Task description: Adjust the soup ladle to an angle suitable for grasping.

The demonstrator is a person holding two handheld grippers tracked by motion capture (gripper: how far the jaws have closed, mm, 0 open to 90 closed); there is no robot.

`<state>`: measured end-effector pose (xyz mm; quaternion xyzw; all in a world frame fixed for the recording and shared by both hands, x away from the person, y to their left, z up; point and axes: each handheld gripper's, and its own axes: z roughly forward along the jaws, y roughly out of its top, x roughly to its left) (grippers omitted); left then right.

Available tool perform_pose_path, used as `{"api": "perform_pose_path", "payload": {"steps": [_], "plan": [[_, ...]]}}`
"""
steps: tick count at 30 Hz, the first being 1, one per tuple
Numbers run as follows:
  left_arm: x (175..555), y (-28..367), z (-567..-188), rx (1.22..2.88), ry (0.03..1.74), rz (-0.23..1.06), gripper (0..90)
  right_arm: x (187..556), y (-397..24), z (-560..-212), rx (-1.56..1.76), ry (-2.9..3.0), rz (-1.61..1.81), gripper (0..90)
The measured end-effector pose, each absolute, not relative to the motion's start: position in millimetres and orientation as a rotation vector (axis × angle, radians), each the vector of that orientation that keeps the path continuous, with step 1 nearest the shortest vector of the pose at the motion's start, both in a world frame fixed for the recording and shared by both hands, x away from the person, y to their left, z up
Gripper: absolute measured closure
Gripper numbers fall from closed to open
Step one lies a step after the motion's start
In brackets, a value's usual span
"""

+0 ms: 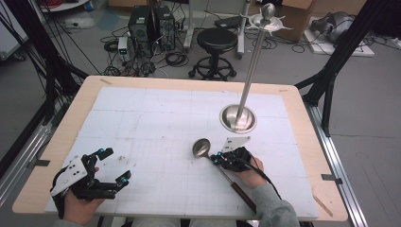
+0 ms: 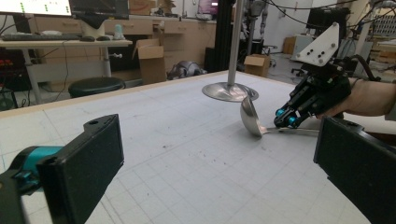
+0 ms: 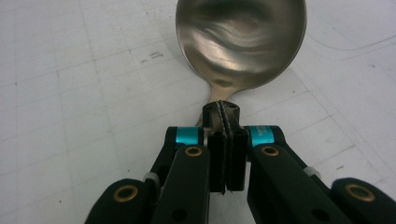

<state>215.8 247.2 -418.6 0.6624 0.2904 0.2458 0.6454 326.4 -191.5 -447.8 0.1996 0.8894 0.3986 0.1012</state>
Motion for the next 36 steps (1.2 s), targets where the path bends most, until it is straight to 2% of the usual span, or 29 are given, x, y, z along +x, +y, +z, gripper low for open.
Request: {"api": "perform_pose_path", "payload": {"steps": [36], "plan": [[215.8,246.7,-417.6,1.505,0.651,0.556,1.9,310.9,-162.0,-443.1,0.365,2.728,1.206,89.9]]}}
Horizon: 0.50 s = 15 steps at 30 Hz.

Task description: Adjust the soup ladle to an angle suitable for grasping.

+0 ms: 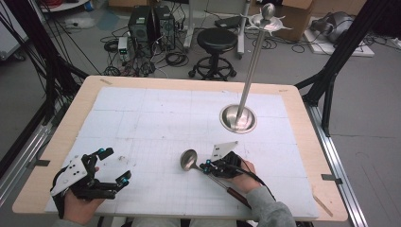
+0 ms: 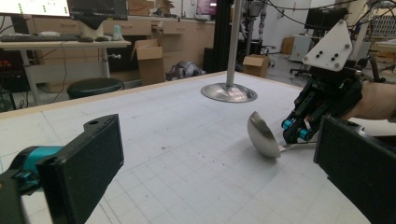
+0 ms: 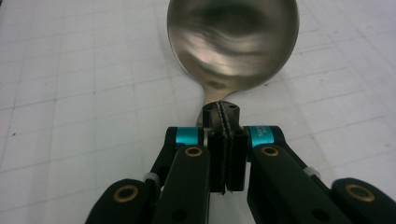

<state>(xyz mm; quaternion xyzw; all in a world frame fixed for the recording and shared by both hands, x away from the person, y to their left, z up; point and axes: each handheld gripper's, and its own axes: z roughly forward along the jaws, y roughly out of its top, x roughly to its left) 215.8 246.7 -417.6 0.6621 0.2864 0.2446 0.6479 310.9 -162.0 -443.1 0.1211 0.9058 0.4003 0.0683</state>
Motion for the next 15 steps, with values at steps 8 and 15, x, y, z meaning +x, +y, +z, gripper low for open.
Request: {"api": "perform_pose_path", "payload": {"steps": [8,15], "plan": [[217.5,246.8,-416.4,1.497,0.646,0.555,1.9,296.1,-183.1,-428.2,0.416,2.672,1.302,89.8],[220.4,242.3,-415.4,1.505,0.628,0.548,1.9,267.0,-213.8,-416.4,0.455,2.619,1.368,89.9]]}}
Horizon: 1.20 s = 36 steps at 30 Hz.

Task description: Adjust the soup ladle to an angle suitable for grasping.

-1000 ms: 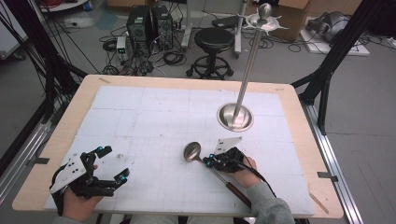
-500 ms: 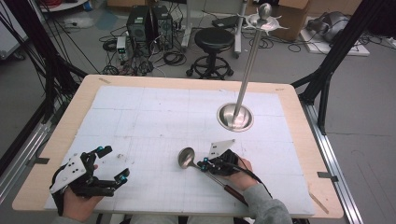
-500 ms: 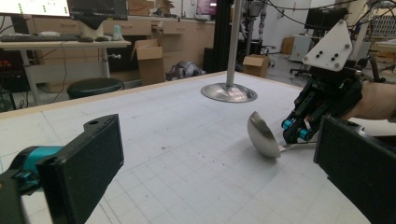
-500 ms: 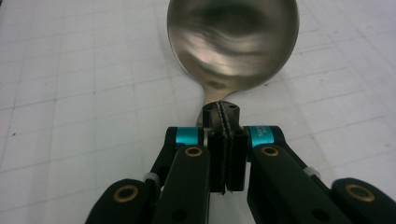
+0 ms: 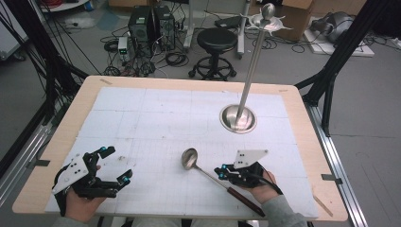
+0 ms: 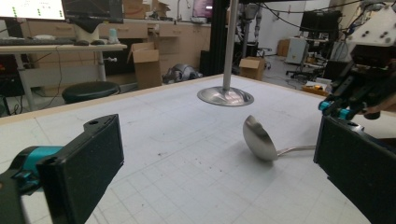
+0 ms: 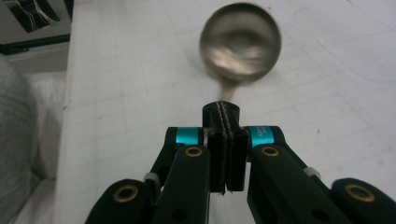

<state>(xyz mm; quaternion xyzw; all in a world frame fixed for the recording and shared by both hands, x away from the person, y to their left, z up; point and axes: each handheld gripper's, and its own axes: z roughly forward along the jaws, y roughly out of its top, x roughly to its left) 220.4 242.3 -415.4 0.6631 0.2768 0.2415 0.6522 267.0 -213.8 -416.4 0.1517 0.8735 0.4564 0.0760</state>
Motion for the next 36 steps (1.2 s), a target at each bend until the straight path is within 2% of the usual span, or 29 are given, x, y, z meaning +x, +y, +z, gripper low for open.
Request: {"api": "perform_pose_path", "payload": {"steps": [8,14,24,36], "plan": [[225.4,235.4,-415.7,1.513,0.615,0.534,1.9,232.5,-237.6,-422.7,0.507,2.668,1.309,89.8],[227.8,231.6,-415.3,1.524,0.604,0.525,1.9,220.2,-235.0,-428.2,0.503,2.746,1.252,89.8],[229.2,231.0,-415.2,1.523,0.598,0.523,1.9,217.3,-234.6,-435.7,0.528,2.801,1.076,89.9],[228.4,231.2,-415.3,1.522,0.602,0.527,1.9,228.8,-253.5,-436.1,0.613,2.729,1.04,89.9]]}}
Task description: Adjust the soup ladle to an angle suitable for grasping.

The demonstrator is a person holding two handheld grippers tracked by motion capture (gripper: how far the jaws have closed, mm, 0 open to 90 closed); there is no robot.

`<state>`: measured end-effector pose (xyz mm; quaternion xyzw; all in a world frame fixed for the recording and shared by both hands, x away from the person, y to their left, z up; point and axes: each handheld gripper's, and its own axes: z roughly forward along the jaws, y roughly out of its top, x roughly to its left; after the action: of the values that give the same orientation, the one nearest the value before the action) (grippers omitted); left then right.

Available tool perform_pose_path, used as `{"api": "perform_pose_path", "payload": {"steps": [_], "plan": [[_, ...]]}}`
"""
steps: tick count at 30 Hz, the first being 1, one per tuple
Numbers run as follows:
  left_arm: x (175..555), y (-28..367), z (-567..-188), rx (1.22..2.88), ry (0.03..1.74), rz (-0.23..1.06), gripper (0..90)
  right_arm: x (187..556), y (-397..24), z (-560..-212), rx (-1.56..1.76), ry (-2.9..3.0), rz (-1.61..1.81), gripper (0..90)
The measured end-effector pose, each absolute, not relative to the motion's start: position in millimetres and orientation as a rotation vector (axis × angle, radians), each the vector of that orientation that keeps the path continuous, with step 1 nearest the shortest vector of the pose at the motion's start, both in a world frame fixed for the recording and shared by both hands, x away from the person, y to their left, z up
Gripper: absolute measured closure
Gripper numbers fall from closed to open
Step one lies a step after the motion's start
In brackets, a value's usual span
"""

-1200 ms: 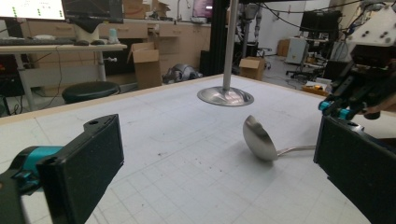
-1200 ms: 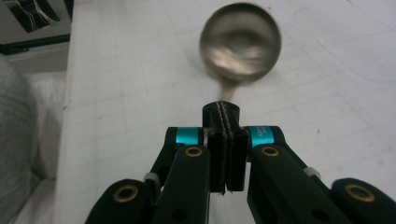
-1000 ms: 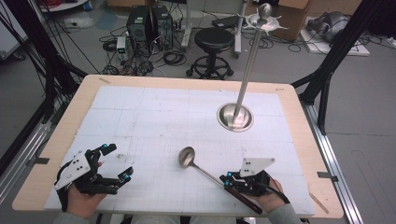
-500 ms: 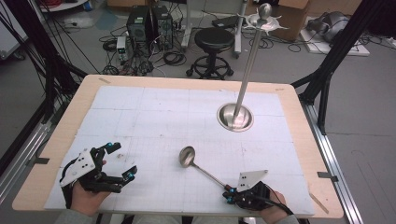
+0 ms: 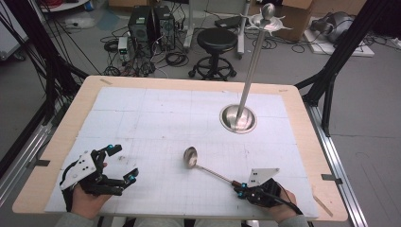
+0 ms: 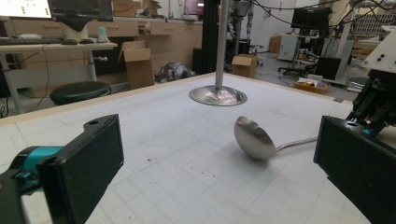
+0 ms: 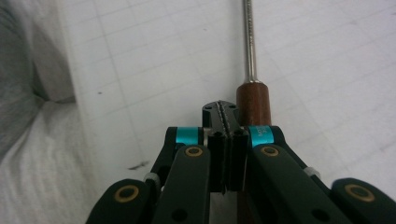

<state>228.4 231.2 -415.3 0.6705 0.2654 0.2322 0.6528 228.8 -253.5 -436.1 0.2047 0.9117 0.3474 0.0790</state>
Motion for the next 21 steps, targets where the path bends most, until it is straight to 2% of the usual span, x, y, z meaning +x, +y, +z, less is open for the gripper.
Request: {"api": "perform_pose_path", "payload": {"steps": [21], "plan": [[221.4,237.1,-415.8,1.519,0.622,0.543,1.9,279.8,-278.3,-442.1,0.835,2.55,1.038,89.9]]}}
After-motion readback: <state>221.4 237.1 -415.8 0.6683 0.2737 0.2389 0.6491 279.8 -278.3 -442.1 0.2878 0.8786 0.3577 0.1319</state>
